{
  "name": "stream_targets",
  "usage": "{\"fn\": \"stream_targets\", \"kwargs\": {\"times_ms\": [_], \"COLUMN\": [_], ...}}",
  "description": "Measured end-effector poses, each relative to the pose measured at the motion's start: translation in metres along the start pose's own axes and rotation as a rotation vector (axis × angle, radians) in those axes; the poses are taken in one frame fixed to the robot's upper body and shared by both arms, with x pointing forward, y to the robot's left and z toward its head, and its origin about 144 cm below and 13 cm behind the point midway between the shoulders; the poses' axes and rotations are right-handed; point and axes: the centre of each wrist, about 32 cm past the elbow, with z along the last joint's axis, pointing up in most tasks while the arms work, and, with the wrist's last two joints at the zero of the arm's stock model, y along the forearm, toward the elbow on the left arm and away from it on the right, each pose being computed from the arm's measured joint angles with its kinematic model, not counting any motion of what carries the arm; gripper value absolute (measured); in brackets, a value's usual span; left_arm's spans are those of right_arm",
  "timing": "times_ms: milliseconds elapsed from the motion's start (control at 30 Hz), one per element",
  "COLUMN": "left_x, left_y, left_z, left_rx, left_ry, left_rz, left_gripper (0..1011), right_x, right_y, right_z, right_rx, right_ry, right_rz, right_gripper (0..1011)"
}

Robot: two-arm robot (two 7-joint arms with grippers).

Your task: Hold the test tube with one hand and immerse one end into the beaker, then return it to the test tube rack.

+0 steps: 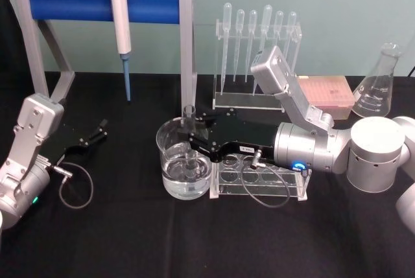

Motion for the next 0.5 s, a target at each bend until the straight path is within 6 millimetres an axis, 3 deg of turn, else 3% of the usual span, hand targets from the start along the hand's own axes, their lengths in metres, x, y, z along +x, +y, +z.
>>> {"fn": "stream_targets", "kwargs": {"times_ms": [500], "left_x": [0.0000], "left_y": [0.0000], "left_z": [0.0000], "left_rx": [0.000], "left_ry": [0.000], "left_rz": [0.000], "left_gripper": [1000], "right_x": [0.0000], "right_y": [0.0000], "right_z": [0.0000], "right_rx": [0.000], "right_ry": [0.000], "right_rz": [0.000], "right_gripper": [236]}}
